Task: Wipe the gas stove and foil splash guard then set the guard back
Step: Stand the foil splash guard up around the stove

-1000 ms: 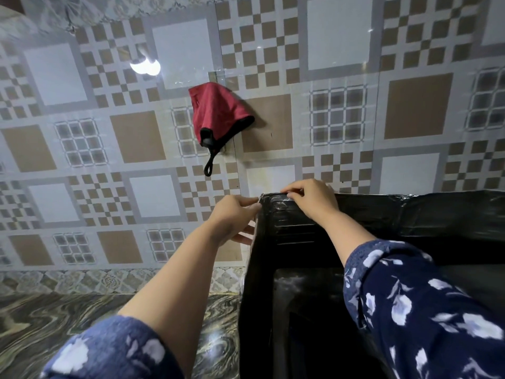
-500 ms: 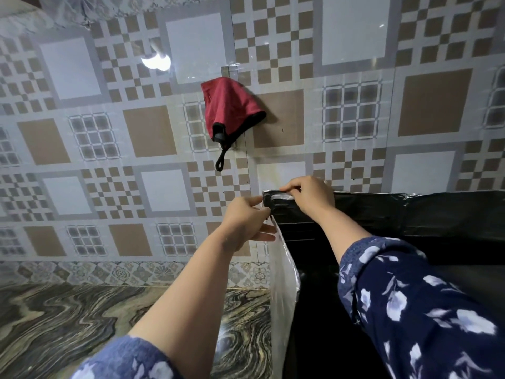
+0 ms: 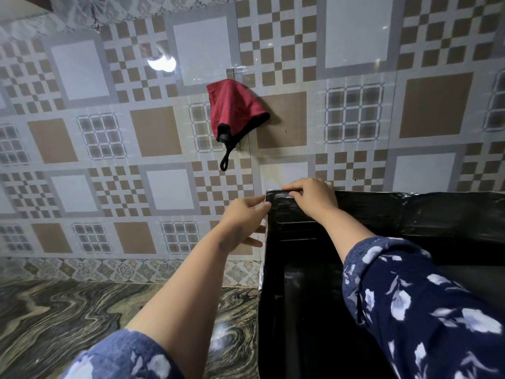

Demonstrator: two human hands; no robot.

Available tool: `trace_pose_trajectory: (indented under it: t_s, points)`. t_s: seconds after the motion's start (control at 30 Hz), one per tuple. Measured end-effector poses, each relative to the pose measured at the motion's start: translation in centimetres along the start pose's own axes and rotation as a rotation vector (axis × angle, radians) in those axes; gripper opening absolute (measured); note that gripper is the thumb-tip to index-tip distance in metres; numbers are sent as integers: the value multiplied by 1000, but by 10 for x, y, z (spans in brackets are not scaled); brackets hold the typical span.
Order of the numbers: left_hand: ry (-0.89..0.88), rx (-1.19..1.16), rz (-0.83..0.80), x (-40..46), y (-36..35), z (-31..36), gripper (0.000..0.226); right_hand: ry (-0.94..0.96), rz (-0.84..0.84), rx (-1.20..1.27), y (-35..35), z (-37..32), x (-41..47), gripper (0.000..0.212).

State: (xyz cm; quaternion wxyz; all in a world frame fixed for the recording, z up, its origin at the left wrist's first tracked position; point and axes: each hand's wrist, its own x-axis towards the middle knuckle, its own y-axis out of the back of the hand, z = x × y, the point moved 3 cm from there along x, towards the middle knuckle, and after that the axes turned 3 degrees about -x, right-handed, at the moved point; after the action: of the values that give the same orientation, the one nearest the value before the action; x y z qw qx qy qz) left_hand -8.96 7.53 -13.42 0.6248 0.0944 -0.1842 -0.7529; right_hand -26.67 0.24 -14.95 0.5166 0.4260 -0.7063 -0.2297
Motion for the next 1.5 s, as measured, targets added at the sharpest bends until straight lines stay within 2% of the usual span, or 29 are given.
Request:
trace_pose_trajectory:
  t_s: [0.2,0.4,0.57,0.73,0.83,1.07,1.33,1.5]
  points:
    - [-4,33,6,-3,10,-1,40,10,5,-34,1,-3,-1,27]
    - [-10,90,32,3,17,-4,44,26,27,-4,3,-8,0,27]
    - [5,92,-19,6,20,-5,45,44,5,-22,2,-9,1,27]
    - [26,159,-77,6,19,-5,50,65,-4,-54,-3,4,2,43]
    - [13,138,-41,3,13,1,48,58,-4,-21,-7,8,6,52]
    - [1,20,-13,5,-13,15,51,22,48,27,7,28,16,50]
    - [17,38,-11,18,-18,7,46,-18,20,-7,1,41,13,59]
    - [7,90,-44,15,-13,9,48,27,32,-81,1,28,10,55]
